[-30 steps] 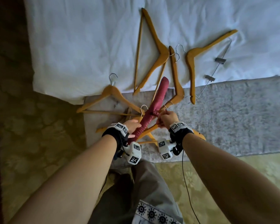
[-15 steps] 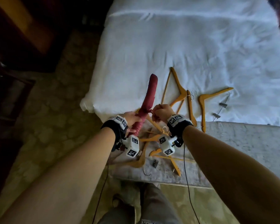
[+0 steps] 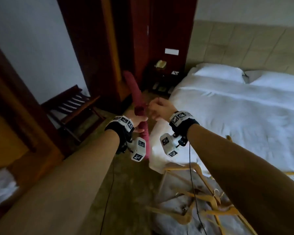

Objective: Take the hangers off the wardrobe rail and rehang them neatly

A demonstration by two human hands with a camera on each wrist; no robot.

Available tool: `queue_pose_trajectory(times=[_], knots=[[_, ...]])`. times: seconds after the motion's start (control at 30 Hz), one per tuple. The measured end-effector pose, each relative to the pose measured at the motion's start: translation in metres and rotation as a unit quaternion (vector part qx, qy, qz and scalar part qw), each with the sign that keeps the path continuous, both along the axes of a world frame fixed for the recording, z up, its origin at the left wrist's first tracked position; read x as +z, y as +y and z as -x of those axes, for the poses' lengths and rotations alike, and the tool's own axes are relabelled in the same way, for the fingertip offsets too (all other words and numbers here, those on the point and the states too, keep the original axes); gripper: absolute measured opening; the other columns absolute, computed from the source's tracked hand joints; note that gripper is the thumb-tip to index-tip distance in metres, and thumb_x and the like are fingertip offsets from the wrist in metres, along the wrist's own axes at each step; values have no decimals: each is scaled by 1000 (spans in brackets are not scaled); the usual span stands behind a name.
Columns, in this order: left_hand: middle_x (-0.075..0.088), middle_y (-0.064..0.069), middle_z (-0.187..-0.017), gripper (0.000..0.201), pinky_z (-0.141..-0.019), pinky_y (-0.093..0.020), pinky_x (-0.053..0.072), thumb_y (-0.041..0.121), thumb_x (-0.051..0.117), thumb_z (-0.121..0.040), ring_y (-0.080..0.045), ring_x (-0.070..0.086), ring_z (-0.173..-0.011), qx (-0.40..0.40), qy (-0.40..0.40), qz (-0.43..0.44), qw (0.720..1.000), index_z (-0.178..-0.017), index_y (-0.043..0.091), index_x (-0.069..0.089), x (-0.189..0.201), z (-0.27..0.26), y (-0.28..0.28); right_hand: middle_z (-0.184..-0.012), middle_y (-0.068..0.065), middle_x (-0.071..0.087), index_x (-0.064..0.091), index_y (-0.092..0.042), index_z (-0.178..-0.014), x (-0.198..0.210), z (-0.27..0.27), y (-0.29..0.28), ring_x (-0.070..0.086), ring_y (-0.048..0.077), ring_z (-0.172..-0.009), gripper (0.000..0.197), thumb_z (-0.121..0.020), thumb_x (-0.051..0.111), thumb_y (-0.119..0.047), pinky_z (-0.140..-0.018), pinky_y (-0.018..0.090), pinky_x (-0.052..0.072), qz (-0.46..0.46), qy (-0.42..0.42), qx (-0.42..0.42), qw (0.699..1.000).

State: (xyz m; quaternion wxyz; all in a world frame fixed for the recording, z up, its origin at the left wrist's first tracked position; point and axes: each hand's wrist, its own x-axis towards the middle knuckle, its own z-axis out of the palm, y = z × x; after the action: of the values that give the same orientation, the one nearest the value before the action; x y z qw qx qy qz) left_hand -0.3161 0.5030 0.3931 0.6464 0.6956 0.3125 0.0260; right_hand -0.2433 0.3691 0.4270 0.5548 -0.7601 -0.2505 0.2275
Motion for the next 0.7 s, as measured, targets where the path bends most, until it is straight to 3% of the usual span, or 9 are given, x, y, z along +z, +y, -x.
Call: queue_pose_trajectory(times=[0.07, 0.17, 0.23, 0.33, 0.4, 0.5, 0.6, 0.7], knots=[[63, -12, -100, 30, -45, -31, 54, 11, 75, -81, -25, 62, -79, 36, -46, 4, 998, -107, 9, 60, 33, 21, 25, -78, 5, 64, 56, -13, -103, 24, 17, 30, 59, 17, -62, 10, -94, 59, -15, -58, 27, 51, 7, -10, 34, 999], [64, -10, -93, 15, -50, -31, 57, 9, 72, -83, -21, 63, -77, 83, -109, -5, 991, -92, 11, 59, 78, 53, 57, -91, 7, 62, 57, -14, -115, 52, 37, 73, 61, 18, -81, 23, -93, 61, -16, -72, 30, 54, 54, -35, 102, 993], [65, -11, -96, 15, -51, -32, 58, 10, 71, -85, -22, 64, -80, 119, -139, -6, 983, -93, 11, 58, 104, 72, 79, -98, 4, 62, 55, -19, -119, 68, 48, 101, 61, 16, -89, 30, -90, 63, -17, -82, 33, 54, 80, -43, 144, 986], [64, -18, -104, 18, -49, -30, 57, 11, 70, -87, -28, 65, -83, 172, -191, 8, 966, -100, 8, 57, 133, 93, 117, -109, 5, 63, 54, -28, -118, 89, 63, 145, 62, 19, -104, 37, -84, 68, -21, -93, 39, 54, 109, -36, 195, 974], [61, -21, -103, 23, -47, -30, 56, 13, 68, -89, -30, 64, -79, 218, -225, 18, 949, -105, 1, 57, 151, 107, 141, -110, 9, 67, 59, -24, -111, 103, 74, 172, 65, 27, -108, 37, -77, 73, -21, -94, 47, 54, 110, -40, 231, 966], [62, -22, -98, 37, -46, -32, 55, 23, 66, -91, -34, 66, -79, 281, -257, 25, 924, -112, -5, 55, 172, 126, 179, -94, 17, 71, 59, -14, -99, 123, 86, 210, 68, 38, -95, 31, -71, 73, -14, -93, 54, 52, 106, -66, 288, 949], [65, -18, -84, 32, -52, -39, 59, 32, 56, -97, -31, 67, -69, 303, -243, -14, 922, -98, 0, 55, 188, 138, 218, -75, 16, 62, 52, -8, -94, 142, 89, 248, 62, 31, -70, 16, -82, 58, 1, -73, 48, 53, 79, -62, 309, 946], [67, -19, -79, 40, -59, -40, 58, 35, 44, -102, -30, 66, -65, 337, -212, -76, 914, -96, -2, 58, 199, 142, 260, -66, 14, 57, 50, -6, -88, 162, 83, 288, 55, 27, -56, 12, -78, 53, 0, -62, 39, 50, 60, -87, 329, 938]])
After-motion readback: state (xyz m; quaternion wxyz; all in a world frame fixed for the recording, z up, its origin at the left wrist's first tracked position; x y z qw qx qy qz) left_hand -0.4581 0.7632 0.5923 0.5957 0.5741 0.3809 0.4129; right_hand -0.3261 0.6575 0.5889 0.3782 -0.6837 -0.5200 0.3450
